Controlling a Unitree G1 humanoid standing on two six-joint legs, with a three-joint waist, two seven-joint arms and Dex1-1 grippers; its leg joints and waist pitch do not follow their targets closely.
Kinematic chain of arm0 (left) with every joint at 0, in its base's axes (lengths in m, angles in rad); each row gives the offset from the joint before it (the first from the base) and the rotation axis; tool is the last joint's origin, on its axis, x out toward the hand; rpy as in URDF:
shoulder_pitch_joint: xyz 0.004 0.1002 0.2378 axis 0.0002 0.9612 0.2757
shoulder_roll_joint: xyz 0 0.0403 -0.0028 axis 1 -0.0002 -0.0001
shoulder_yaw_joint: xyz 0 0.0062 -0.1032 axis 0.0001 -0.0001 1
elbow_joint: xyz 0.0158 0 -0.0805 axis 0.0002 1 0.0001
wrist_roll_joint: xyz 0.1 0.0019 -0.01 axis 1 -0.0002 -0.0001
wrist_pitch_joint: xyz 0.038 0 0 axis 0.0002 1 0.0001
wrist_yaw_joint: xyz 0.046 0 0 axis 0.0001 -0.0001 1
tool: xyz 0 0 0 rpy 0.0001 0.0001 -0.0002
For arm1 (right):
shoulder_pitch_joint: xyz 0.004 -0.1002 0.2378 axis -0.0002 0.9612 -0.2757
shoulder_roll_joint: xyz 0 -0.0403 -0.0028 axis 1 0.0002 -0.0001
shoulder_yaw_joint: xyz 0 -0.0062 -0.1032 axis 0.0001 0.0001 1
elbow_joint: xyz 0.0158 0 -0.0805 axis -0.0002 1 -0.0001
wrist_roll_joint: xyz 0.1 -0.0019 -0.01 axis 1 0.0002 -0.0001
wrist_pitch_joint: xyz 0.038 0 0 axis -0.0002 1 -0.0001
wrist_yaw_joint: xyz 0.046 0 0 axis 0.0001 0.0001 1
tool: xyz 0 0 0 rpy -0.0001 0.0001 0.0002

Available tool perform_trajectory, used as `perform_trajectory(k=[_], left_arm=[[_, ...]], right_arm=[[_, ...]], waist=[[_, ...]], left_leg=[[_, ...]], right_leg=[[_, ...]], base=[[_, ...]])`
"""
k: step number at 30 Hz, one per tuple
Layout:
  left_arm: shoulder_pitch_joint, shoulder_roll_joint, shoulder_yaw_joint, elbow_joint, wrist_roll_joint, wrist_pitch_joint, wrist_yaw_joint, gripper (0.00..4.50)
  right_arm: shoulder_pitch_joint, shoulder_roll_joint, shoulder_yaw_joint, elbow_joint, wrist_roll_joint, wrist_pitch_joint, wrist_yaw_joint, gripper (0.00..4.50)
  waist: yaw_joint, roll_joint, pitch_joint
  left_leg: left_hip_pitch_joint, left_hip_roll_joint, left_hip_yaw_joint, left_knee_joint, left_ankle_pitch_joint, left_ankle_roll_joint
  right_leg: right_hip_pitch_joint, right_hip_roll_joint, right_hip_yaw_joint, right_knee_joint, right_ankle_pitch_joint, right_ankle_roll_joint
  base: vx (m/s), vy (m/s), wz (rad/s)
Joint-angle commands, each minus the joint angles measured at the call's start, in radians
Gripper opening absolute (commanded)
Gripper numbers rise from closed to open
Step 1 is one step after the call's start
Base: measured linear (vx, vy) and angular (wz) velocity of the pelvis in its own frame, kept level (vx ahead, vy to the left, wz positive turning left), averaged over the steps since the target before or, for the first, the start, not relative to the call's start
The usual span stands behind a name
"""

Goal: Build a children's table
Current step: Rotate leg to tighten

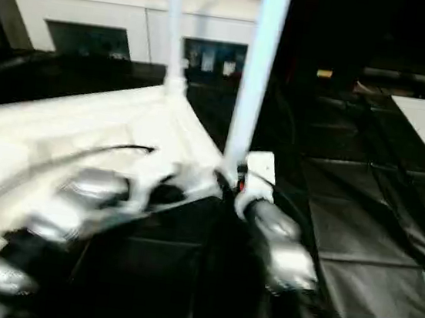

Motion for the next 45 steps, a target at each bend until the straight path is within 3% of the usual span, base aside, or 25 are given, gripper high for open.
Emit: perform_trajectory(k=[1, 2, 4, 5, 7, 8, 10, 13, 17, 19, 20, 21, 22, 23, 25, 26, 29, 31, 32, 33, 37, 40, 45], left_arm=[[-0.012, -0.028, -0.039, 0.046, 0.036, 0.009, 0.043, 0.00], [-0.016, -0.028, -0.043, 0.049, 0.045, 0.006, 0.045, 0.00], [-0.018, -0.023, -0.046, 0.050, 0.048, 0.002, 0.039, 0.00], [-0.016, -0.015, -0.046, 0.050, 0.048, 0.001, 0.033, 0.00], [-0.014, -0.004, -0.050, 0.046, 0.051, -0.003, 0.023, 0.00], [-0.010, 0.007, -0.054, 0.042, 0.050, -0.002, 0.014, 0.00], [-0.006, 0.018, -0.052, 0.048, 0.049, -0.007, 0.001, 0.00], [0.000, 0.032, -0.048, 0.044, 0.047, -0.002, -0.019, 0.00], [0.025, 0.077, -0.053, -0.008, 0.025, 0.009, -0.109, 0.00], [0.043, 0.117, -0.068, -0.050, 0.007, 0.002, -0.181, 0.00], [0.066, 0.186, -0.088, -0.105, -0.006, -0.024, -0.274, 0.00], [0.066, 0.186, -0.088, -0.105, -0.006, -0.024, -0.274, 0.00], [0.079, 0.227, -0.099, -0.134, -0.018, -0.057, -0.334, 0.00], [0.096, 0.282, -0.100, -0.170, -0.033, -0.090, -0.405, 0.00], [0.100, 0.303, -0.094, -0.181, -0.038, -0.102, -0.427, 0.00], [0.101, 0.318, -0.084, -0.191, -0.047, -0.097, -0.445, 0.00], [0.099, 0.325, -0.071, -0.197, -0.049, -0.095, -0.441, 0.00], [0.095, 0.324, -0.061, -0.202, -0.061, -0.081, -0.426, 0.00], [0.092, 0.316, -0.056, -0.209, -0.078, -0.053, -0.424, 0.00], [0.090, 0.309, -0.054, -0.212, -0.087, -0.035, -0.419, 0.43], [0.087, 0.295, -0.057, -0.208, -0.089, -0.029, -0.415, 0.59], [0.073, 0.280, -0.068, -0.169, -0.039, -0.078, -0.378, 0.91], [0.054, 0.274, -0.083, -0.120, -0.017, -0.092, -0.356, 0.91]], right_arm=[[-0.010, 0.045, -0.006, 0.117, 0.003, -0.021, -0.035, 2.67], [-0.020, 0.049, -0.008, 0.124, 0.003, -0.034, -0.027, 2.67], [-0.022, 0.046, 0.003, 0.103, 0.009, -0.061, 0.038, 2.67], [-0.021, 0.045, 0.006, 0.086, 0.011, -0.081, 0.057, 3.02], [-0.017, 0.042, 0.004, 0.071, 0.016, -0.087, 0.071, 3.23], [-0.015, 0.037, 0.005, 0.058, 0.012, -0.096, 0.081, 3.39], [-0.007, 0.022, 0.009, 0.036, 0.003, -0.109, 0.090, 3.47], [0.007, -0.003, 0.014, -0.007, -0.010, -0.115, 0.093, 3.80], [0.045, -0.070, 0.030, -0.130, -0.003, -0.089, 0.191, 4.06], [0.074, -0.123, 0.049, -0.217, 0.009, -0.056, 0.277, 4.06], [0.125, -0.222, 0.081, -0.344, 0.046, -0.004, 0.431, 4.06], [0.125, -0.222, 0.081, -0.344, 0.046, -0.004, 0.431, 4.06], [0.159, -0.288, 0.097, -0.412, 0.069, 0.021, 0.525, 4.06], [0.214, -0.395, 0.119, -0.498, 0.099, 0.042, 0.656, 4.06], [0.239, -0.444, 0.123, -0.520, 0.107, 0.043, 0.706, 4.06], [0.260, -0.480, 0.125, -0.531, 0.114, 0.043, 0.749, 4.06], [0.275, -0.495, 0.122, -0.538, 0.116, 0.049, 0.772, 4.06], [0.284, -0.507, 0.130, -0.551, 0.114, 0.059, 0.785, 4.06], [0.284, -0.508, 0.136, -0.556, 0.114, 0.071, 0.784, 4.06], [0.284, -0.507, 0.143, -0.559, 0.115, 0.078, 0.785, 4.15], [0.277, -0.501, 0.157, -0.557, 0.118, 0.086, 0.786, 4.15], [0.272, -0.491, 0.157, -0.552, 0.107, 0.085, 0.799, 4.15], [0.269, -0.486, 0.155, -0.554, 0.101, 0.088, 0.790, 4.15]], waist=[[-0.002, -0.001, -0.042], [-0.007, -0.003, -0.040], [-0.005, -0.001, -0.040], [-0.006, 0.000, -0.043], [-0.004, 0.003, -0.045], [-0.002, 0.003, -0.047], [-0.002, 0.005, -0.047], [0.002, 0.003, -0.049], [0.006, 0.001, -0.055], [0.006, 0.002, -0.058], [0.011, 0.006, -0.056], [0.016, 0.006, -0.057], [0.013, 0.009, -0.054], [0.018, 0.012, -0.055], [0.023, 0.008, -0.054], [0.028, 0.012, -0.052], [0.030, 0.009, -0.047], [0.029, 0.010, -0.046], [0.028, 0.006, -0.047], [0.028, 0.006, -0.048], [0.030, 0.006, -0.052], [0.033, 0.009, -0.056], [0.031, 0.011, -0.053]], left_leg=[[0.002, 0.031, -0.017, -0.083, -0.337, 0.004], [-0.005, 0.031, -0.020, -0.087, -0.354, 0.012], [-0.002, 0.031, -0.021, -0.088, -0.365, 0.018], [-0.009, 0.033, -0.024, -0.090, -0.348, 0.022], [-0.012, 0.035, -0.024, -0.093, -0.329, 0.027], [-0.012, 0.038, -0.021, -0.092, -0.305, 0.029], [-0.017, 0.040, -0.021, -0.093, -0.292, 0.033], [-0.015, 0.040, -0.017, -0.091, -0.268, 0.036], [-0.026, 0.042, -0.015, -0.087, -0.184, 0.061], [-0.029, 0.041, -0.015, -0.083, -0.148, 0.073], [-0.032, 0.041, -0.016, -0.079, -0.116, 0.107], [-0.030, 0.048, -0.017, -0.079, -0.110, 0.114], [-0.028, 0.045, -0.012, -0.077, -0.112, 0.123], [-0.026, 0.046, -0.012, -0.076, -0.121, 0.128], [-0.025, 0.048, -0.010, -0.074, -0.120, 0.136], [-0.023, 0.049, -0.009, -0.077, -0.131, 0.130], [-0.018, 0.049, -0.006, -0.082, -0.183, 0.091], [-0.019, 0.049, -0.007, -0.083, -0.189, 0.082], [-0.022, 0.049, -0.008, -0.083, -0.177, 0.074], [-0.022, 0.049, -0.009, -0.083, -0.172, 0.075], [-0.024, 0.047, -0.008, -0.077, -0.129, 0.086], [-0.025, 0.047, -0.009, -0.074, -0.101, 0.099], [-0.025, 0.045, -0.009, -0.076, -0.131, 0.092]], right_leg=[[0.026, -0.059, 0.043, -0.107, -0.494, -0.108], [0.029, -0.059, 0.039, -0.107, -0.514, -0.095], [0.027, -0.060, 0.038, -0.112, -0.528, -0.078], [0.034, -0.062, 0.039, -0.108, -0.501, -0.083], [0.036, -0.061, 0.040, -0.105, -0.466, -0.091], [0.036, -0.062, 0.044, -0.099, -0.406, -0.120], [0.039, -0.061, 0.045, -0.093, -0.368, -0.143], [0.040, -0.061, 0.048, -0.089, -0.328, -0.163], [0.050, -0.063, 0.051, -0.076, -0.231, -0.184], [0.052, -0.061, 0.050, -0.070, -0.181, -0.198], [0.058, -0.057, 0.050, -0.062, -0.120, -0.210], [0.057, -0.061, 0.053, -0.058, -0.099, -0.209], [0.051, -0.057, 0.054, -0.058, -0.079, -0.229], [0.055, -0.058, 0.055, -0.055, -0.069, -0.236], [0.053, -0.058, 0.058, -0.055, -0.059, -0.239], [0.049, -0.059, 0.056, -0.056, -0.092, -0.247], [0.045, -0.059, 0.056, -0.068, -0.202, -0.237], [0.046, -0.059, 0.057, -0.069, -0.222, -0.230], [0.048, -0.059, 0.057, -0.066, -0.222, -0.222], [0.048, -0.059, 0.057, -0.066, -0.218, -0.221], [0.048, -0.060, 0.058, -0.062, -0.167, -0.229], [0.050, -0.059, 0.056, -0.057, -0.124, -0.237], [0.051, -0.060, 0.055, -0.063, -0.152, -0.229]], base=[[0.000, 0.000, 0.00], [0.000, 0.000, 0.00], [0.000, 0.000, 0.00], [0.000, 0.000, 0.00], [0.000, 0.000, 0.00], [0.000, 0.000, 0.00], [0.000, 0.000, 0.00], [0.000, 0.000, 0.00], [0.000, 0.000, 0.00], [0.000, 0.000, 0.00], [0.000, 0.000, 0.00], [0.000, 0.000, 0.00], [0.050, -0.012, 0.01], [0.050, -0.012, 0.01], [0.000, 0.000, 0.00], [0.000, 0.000, 0.00], [0.000, 0.000, 0.00], [0.000, 0.000, 0.00], [0.000, 0.000, 0.00], [0.000, 0.000, 0.00], [0.000, 0.000, 0.00], [0.000, 0.000, 0.00], [0.000, 0.000, 0.00]])
